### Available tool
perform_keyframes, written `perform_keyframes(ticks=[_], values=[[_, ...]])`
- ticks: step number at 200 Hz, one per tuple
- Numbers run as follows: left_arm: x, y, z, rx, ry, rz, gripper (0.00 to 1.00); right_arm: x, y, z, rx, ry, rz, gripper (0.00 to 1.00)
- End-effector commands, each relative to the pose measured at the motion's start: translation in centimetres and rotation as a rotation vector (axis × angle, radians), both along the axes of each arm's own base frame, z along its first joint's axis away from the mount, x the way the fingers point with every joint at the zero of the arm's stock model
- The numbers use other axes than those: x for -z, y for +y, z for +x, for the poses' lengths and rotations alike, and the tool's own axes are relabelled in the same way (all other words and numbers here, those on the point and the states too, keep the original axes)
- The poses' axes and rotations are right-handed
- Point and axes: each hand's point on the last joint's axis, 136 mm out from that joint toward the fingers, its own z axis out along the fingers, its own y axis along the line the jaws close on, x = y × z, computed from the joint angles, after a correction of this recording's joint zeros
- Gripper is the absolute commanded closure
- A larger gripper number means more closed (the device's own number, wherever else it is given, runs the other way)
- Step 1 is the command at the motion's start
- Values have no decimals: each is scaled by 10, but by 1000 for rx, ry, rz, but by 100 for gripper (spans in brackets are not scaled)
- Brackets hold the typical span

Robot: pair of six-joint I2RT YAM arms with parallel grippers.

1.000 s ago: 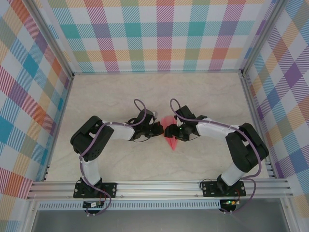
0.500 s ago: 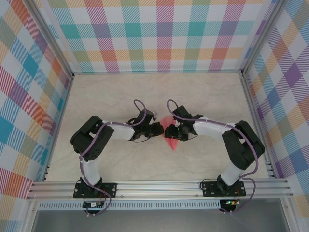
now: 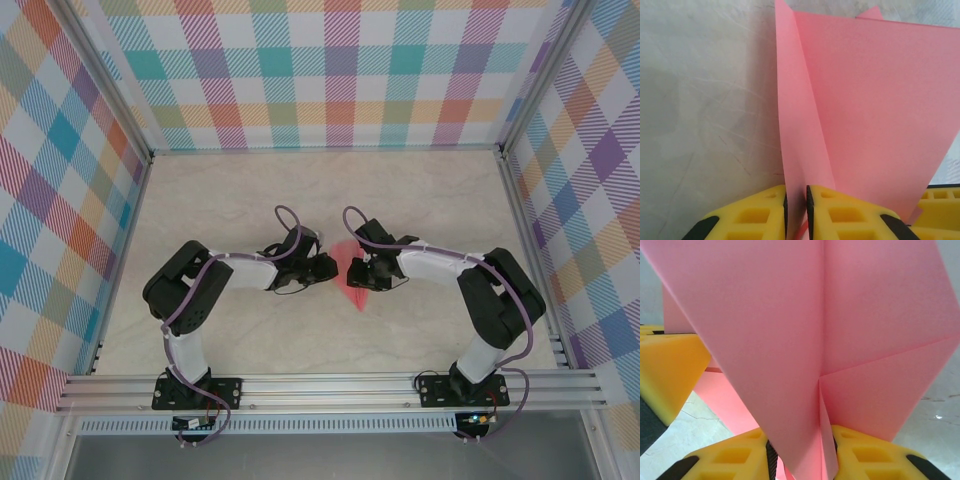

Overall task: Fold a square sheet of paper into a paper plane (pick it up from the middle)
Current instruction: Move a paper plane to the center of the table.

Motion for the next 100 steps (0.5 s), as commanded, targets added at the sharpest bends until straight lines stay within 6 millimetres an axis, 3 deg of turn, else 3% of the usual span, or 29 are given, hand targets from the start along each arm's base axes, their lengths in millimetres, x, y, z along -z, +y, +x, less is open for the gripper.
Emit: perform_keyframes(ticks=[1,52,100], values=[[-6,11,2,-14,-15,21,81,1,4,-1,-9,12,-19,66],[-1,12,2,-16,-4,27,82,7,3,-4,9,23,-68,60],[-1,16,1,-25,-4,43,83,7,1,-2,28,15,-94,62]])
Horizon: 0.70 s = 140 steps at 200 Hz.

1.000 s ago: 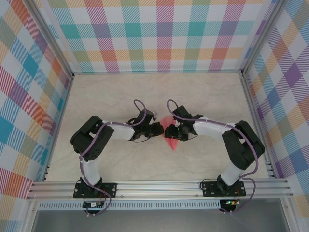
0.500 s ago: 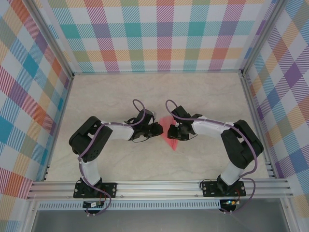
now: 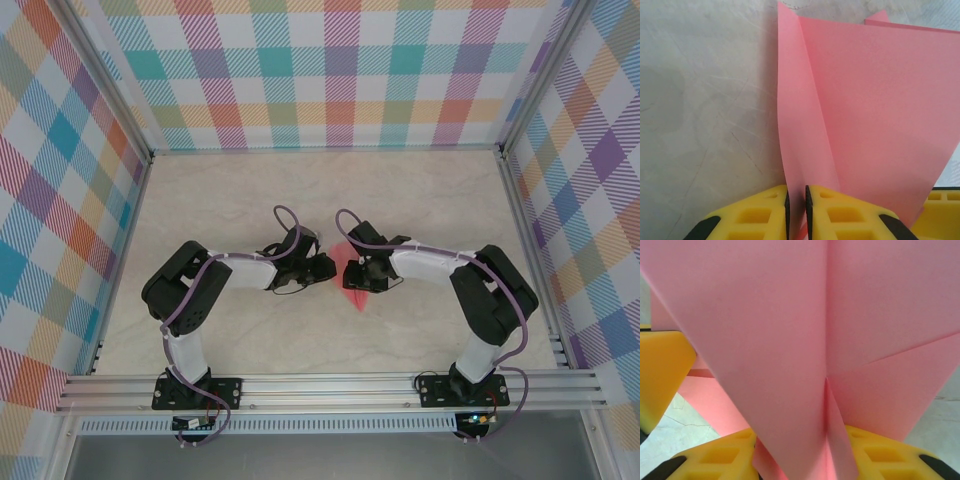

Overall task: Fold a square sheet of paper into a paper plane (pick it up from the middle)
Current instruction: Move a paper plane to the center of the table.

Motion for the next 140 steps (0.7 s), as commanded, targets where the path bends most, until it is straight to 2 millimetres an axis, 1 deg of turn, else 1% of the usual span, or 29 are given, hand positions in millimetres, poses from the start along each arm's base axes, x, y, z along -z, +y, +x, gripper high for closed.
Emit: perform_keyframes(ticks=[1,13,22,29,40,56,84,99,118,138,140], values=[[-4,12,2,-18,-15,28,83,-1,-2,0,21,4,-35,62],[-6,15,2,-25,-17,35,83,-2,-3,2,24,-3,-48,65],[-8,17,2,-35,-19,42,81,-3,-3,2,28,-6,-57,70],[-11,20,2,-46,-24,48,79,-3,-4,3,30,-8,-67,73],[-15,28,3,-81,-30,73,74,-4,-5,3,37,-14,-80,75],[-21,47,4,-149,-46,134,66,-4,-8,4,43,-18,-106,81],[-38,84,3,-261,-88,243,48,-6,-13,7,58,-32,-140,88],[-47,102,1,-303,-106,289,44,-7,-12,10,60,-42,-145,91],[-57,122,-3,-356,-124,333,39,-11,-10,15,62,-56,-146,92],[-68,144,-6,-419,-147,377,32,-21,-2,25,52,-84,-133,92],[-65,148,-11,-419,-133,399,31,-22,-1,27,51,-88,-132,92]])
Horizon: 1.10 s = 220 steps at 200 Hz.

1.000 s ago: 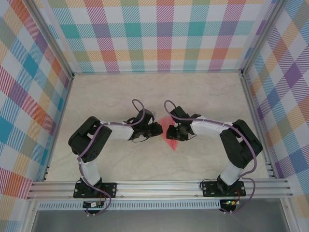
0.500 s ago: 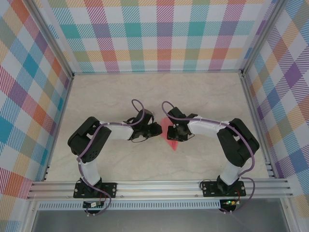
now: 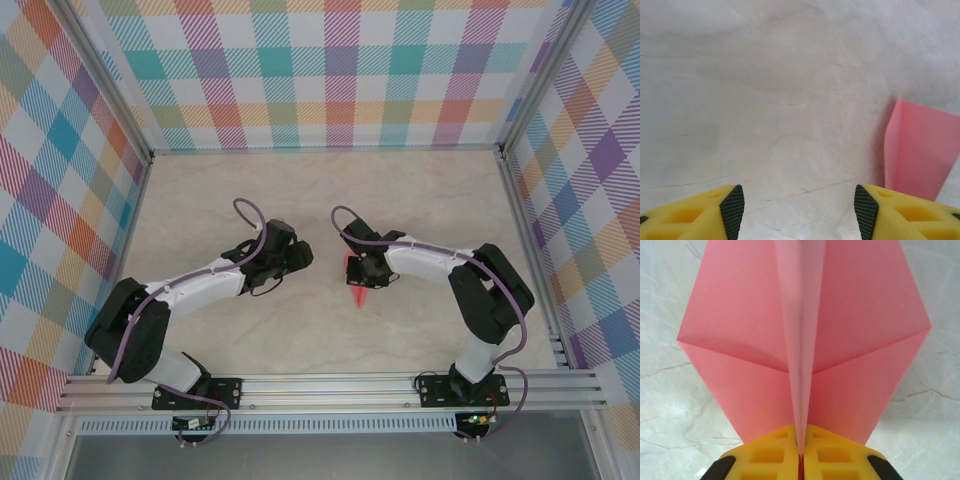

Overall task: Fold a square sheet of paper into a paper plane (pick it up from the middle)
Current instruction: Move a paper plane to the center of the table.

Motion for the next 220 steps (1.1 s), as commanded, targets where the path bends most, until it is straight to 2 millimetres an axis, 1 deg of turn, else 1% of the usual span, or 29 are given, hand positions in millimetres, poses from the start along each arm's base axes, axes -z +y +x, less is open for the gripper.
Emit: perform_keyframes(ticks=[1,17,24,45,69,79,87,104,119,155,173,195,220], values=[[7,50,-15,-118,34,155,31,-13,9,14,-3,-39,-7,92],[4,68,-20,-162,35,197,25,-20,18,27,-22,-64,-6,92],[4,75,-22,-178,39,209,24,-24,23,35,-29,-80,-5,92],[6,93,-28,-223,55,221,21,-27,36,57,-48,-105,-10,92],[10,105,-34,-247,73,217,19,-28,51,86,-75,-131,-20,90],[12,108,-36,-251,82,221,19,-25,57,96,-89,-131,-23,89],[13,111,-37,-253,88,223,19,-24,62,103,-97,-136,-24,90],[15,113,-38,-255,98,223,18,-16,67,114,-110,-129,-34,90],[17,113,-39,-249,104,217,18,-8,70,118,-119,-112,-40,91],[23,109,-39,-236,115,205,18,6,66,122,-99,-79,-61,89],[26,108,-39,-233,124,203,18,11,65,122,-88,-63,-61,86],[27,107,-38,-230,128,198,18,17,65,122,-74,-45,-65,78],[27,107,-39,-231,128,200,18,21,67,121,-68,-33,-56,74]])
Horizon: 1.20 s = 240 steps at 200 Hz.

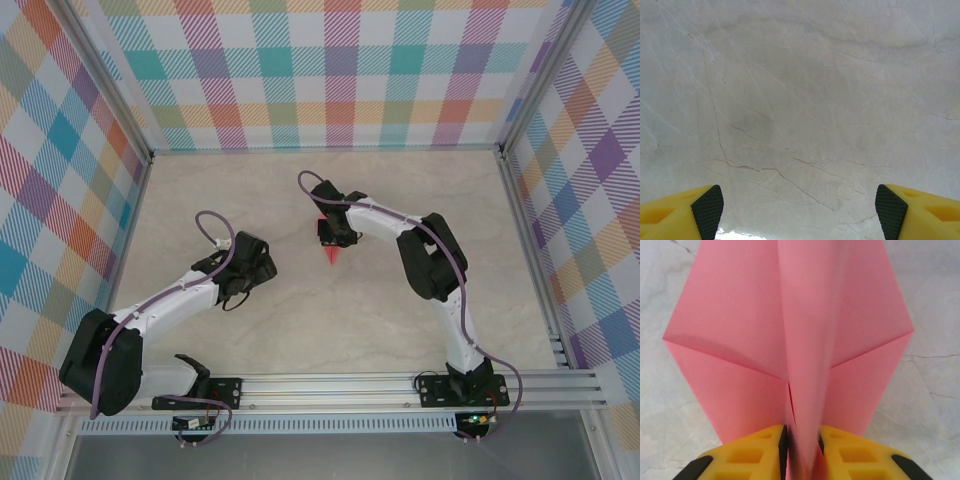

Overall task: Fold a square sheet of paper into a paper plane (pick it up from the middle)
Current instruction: Move a paper plane to the center of the table, then reset both arms

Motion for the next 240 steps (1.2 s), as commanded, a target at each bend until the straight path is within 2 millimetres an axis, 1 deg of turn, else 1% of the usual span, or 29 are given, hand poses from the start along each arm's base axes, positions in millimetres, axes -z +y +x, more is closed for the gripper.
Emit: perform_keyframes(ticks=[1,34,55,69,82,94,114,123,129,142,162,176,185,186,189,194,201,209,227,240], values=[[7,6,-2,-11,20,10,18,13,-2,-4,11,47,-15,74],[7,7,-3,-14,24,13,18,17,0,-3,12,58,-14,70],[7,7,-3,-16,24,12,17,21,-1,-5,15,71,-21,69],[6,6,-2,-14,23,11,17,18,0,-5,13,74,-14,69],[5,7,-2,-17,21,12,17,1,4,-3,7,53,11,66],[2,7,-2,-18,18,15,17,-24,8,1,1,15,45,62],[-7,9,1,-23,4,26,17,-72,12,3,-15,-61,110,53],[-12,12,2,-29,-6,40,17,-93,11,4,-15,-97,130,48],[-16,14,3,-30,-13,52,17,-103,8,3,-13,-117,136,43],[-26,21,5,-42,-36,83,17,-127,-1,1,0,-171,139,35],[-42,35,12,-62,-69,144,17,-153,-29,-2,47,-249,134,21],[-53,46,18,-52,-100,199,15,-169,-60,-1,95,-327,94,12],[-59,56,23,-55,-125,239,11,-178,-84,0,136,-388,51,4],[-60,57,23,-57,-126,244,6,-179,-87,0,140,-394,47,3],[-61,61,23,-59,-130,260,4,-181,-95,0,152,-412,34,0],[-63,65,25,-60,-144,273,0,-185,-108,0,171,-441,14,0],[-66,72,28,-62,-160,286,0,-192,-127,-1,197,-479,-9,0],[-70,81,31,-82,-181,303,0,-194,-150,-3,231,-506,-43,0],[-75,108,34,-157,-212,348,0,-192,-200,-12,307,-536,-125,0],[-74,128,34,-213,-221,398,0,-187,-235,-20,377,-557,-192,0]])
